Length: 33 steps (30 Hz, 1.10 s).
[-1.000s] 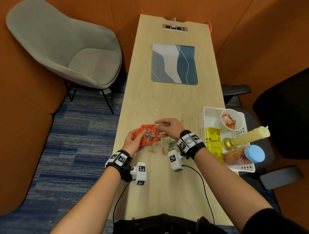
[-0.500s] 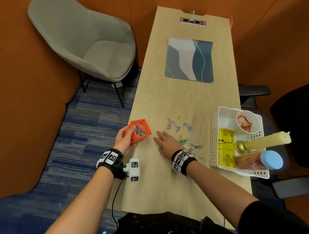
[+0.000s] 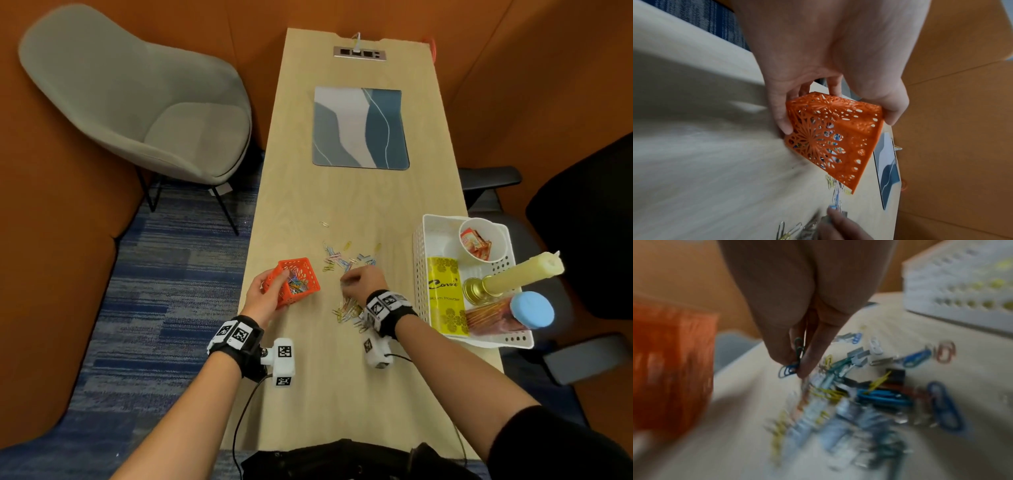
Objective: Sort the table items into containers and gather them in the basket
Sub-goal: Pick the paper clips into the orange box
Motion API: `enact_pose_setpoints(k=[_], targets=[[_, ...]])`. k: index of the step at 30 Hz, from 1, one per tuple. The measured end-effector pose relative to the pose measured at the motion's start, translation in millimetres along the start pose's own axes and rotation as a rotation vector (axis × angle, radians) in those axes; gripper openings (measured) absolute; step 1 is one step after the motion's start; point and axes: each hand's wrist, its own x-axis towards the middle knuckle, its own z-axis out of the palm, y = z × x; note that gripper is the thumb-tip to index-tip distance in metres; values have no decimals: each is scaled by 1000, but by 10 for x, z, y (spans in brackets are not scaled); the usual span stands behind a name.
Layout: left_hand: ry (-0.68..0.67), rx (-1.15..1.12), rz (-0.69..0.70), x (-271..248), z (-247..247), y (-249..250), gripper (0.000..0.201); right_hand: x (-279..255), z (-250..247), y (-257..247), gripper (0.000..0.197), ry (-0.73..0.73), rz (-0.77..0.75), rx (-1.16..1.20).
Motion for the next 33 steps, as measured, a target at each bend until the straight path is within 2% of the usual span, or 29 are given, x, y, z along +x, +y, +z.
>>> enact_pose_setpoints(k=[2, 3, 5, 7, 9, 11, 14, 15, 18, 19, 21, 23, 25, 27, 29, 33], targets=[[-19, 25, 11, 0, 98, 10, 43, -32, -168, -53, 19, 39, 108, 329], [-29, 35, 13, 7, 153, 13, 44, -57, -258, -118, 19, 44, 100, 451], [-50, 47, 11, 14, 267, 33, 47, -89, -389, -282, 21, 36, 13, 586], [-56, 79, 14, 6, 364, 77, 46, -87, -447, -444, 22, -10, -86, 597], [-57, 73, -2, 24, 428, 127, 46, -48, -442, -557, 22, -38, -195, 465], [-55, 91, 1, 63, 441, 169, 48, 47, -414, -570, 18, 17, -252, 372], [-24, 92, 10, 127, 382, 232, 49, 296, -325, -441, 29, 175, -184, 249], [-17, 77, 6, 146, 354, 263, 50, 390, -267, -376, 35, 175, -165, 152], [13, 55, 4, 221, 266, 344, 50, 564, -29, -248, 64, -68, -197, -290], [27, 46, 5, 254, 243, 373, 48, 593, 47, -231, 67, -117, -228, -441], [50, 37, 10, 319, 210, 440, 41, 601, 164, -242, 50, -89, -299, -624], [54, 32, 12, 379, 197, 492, 38, 593, 233, -263, 33, -37, -364, -667], [51, 36, 15, 433, 203, 512, 40, 597, 245, -251, 28, -50, -390, -691], [40, 35, 15, 469, 244, 521, 39, 630, 170, -225, 26, -62, -337, -638], [29, 34, 0, 488, 307, 522, 40, 686, 37, -188, 22, -74, -214, -494], [-29, 40, -4, 510, 447, 525, 43, 729, -299, -95, 15, -42, 106, 53]])
